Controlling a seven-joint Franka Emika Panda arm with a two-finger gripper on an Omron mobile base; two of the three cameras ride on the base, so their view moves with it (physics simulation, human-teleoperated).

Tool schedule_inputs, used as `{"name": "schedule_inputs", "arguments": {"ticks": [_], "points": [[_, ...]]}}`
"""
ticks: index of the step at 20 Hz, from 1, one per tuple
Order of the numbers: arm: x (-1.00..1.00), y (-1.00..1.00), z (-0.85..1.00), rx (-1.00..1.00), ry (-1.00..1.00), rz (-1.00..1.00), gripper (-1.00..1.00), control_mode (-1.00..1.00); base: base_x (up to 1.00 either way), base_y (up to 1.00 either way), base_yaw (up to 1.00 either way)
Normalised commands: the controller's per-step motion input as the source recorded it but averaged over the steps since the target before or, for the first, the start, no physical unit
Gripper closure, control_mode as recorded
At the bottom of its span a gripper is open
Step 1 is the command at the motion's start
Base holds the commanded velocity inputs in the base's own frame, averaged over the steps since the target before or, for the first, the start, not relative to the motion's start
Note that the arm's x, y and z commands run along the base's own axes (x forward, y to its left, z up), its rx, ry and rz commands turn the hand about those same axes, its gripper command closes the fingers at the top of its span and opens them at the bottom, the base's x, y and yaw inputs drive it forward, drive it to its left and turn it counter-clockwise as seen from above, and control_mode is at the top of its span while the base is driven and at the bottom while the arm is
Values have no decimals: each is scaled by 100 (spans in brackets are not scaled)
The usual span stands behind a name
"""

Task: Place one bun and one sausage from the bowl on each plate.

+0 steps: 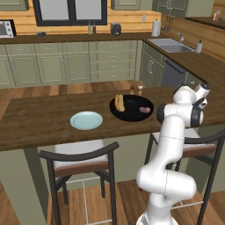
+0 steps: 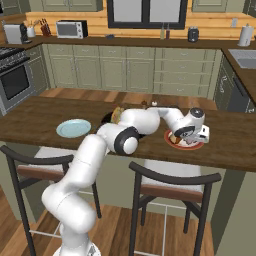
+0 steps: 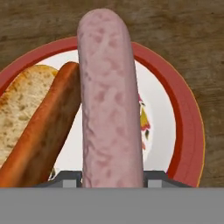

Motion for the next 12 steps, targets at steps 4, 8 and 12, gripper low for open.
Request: {"name": "schedule_inputs", "arguments": {"ticks": [4,8,12], "points": [[34,0,-17,0,0,0,100,-100,0,0,0],[8,0,-32,0,0,0,-100,-100,0,0,0],[0,0,-6,0,0,0,-100,-100,0,0,0]]}}
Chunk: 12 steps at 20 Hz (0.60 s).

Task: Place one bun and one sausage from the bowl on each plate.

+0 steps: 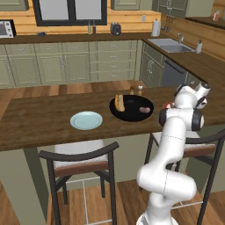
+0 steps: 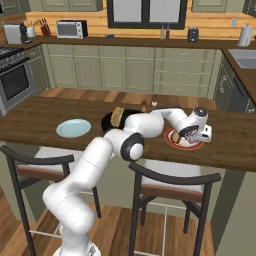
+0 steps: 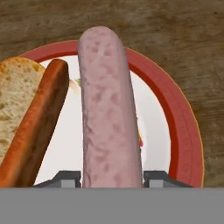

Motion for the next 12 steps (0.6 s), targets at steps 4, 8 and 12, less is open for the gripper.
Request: {"name": "schedule_inputs", "arguments": {"ticks": [4,8,12], "points": [[0,0,1,0,0,0,-100,-100,0,0,0],[-11,2,22,0,-2,0,-100,-100,0,0,0],[-49,19,45,0,0,0,-100,-100,0,0,0]]}}
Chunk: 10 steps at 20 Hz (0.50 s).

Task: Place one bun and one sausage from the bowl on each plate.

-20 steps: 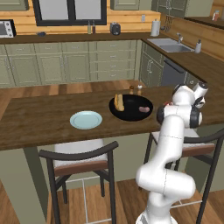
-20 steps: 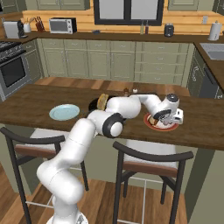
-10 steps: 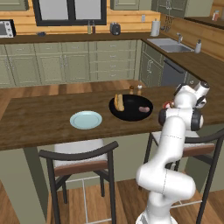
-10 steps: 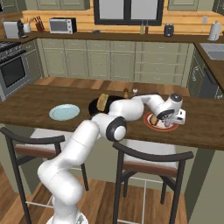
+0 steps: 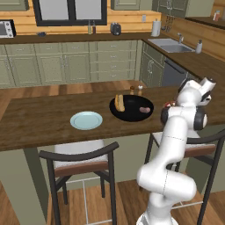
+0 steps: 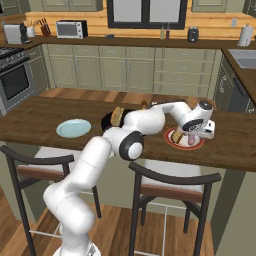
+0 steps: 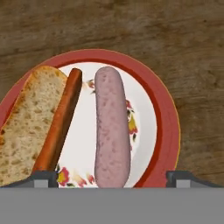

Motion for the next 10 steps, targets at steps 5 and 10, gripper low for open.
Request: {"name": "schedule_inputs", "arguments": {"ticks": [5,10], "points": [[-68,84,25,-3,0,0,-100,-100,0,0,0],[-38,100,31,-2,0,0,-100,-100,0,0,0]]}}
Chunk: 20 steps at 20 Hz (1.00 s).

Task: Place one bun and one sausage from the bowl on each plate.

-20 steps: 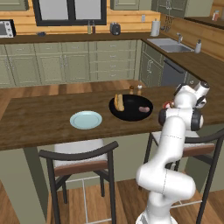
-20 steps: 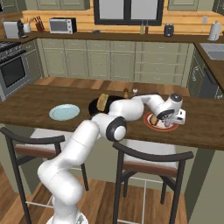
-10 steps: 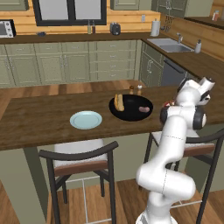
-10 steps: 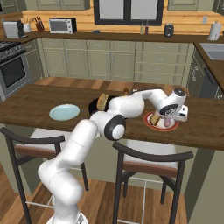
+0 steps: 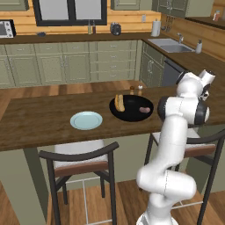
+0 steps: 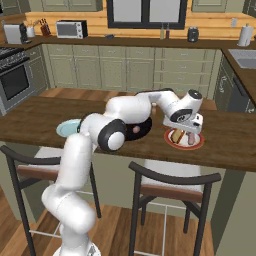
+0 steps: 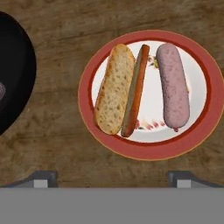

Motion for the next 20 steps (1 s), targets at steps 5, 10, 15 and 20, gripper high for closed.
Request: {"name": "schedule_inputs", "arguments": {"ticks": [5,10,15,20], "points": [[-12,100,32,0,0,0,-100,-100,0,0,0],[-1,92,31,0,0,0,-100,-100,0,0,0],[2,56,12,2,0,2,-100,-100,0,0,0],[19,53,0,0,0,3,-100,-100,0,0,0]]}}
